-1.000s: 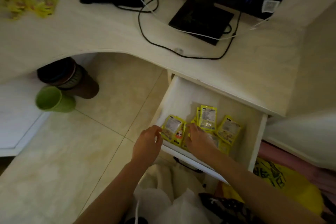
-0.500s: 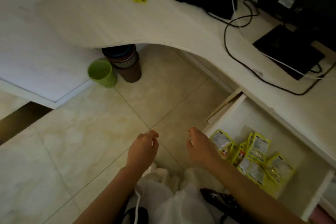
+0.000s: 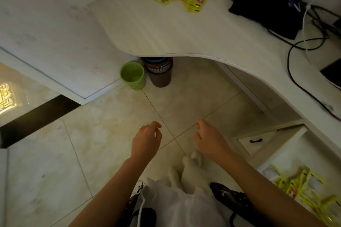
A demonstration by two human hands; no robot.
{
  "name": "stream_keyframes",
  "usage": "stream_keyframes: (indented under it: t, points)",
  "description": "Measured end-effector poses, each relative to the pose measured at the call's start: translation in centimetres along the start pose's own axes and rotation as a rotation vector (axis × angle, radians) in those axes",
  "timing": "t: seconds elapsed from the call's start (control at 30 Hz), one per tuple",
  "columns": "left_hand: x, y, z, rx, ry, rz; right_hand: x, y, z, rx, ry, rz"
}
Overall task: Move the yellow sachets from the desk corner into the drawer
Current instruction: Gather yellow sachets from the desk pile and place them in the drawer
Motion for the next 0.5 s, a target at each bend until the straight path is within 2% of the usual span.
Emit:
stream_keyframes:
  t: [0.5]
  points:
    - [-5.6,18.7,5.1,-0.007,-0.011,0.083,-8.2,18.4,-4.6,-0.085,-0.043,0.008]
Point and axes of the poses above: each hand's wrist, its own y-axis towards the middle knuckle, its own x-axis out of the palm, z = x × y, the point moved 2 cm from there along y, towards the middle knuckle, and after that the axes turned 6 degrees about -x, right-handed, at the moved point
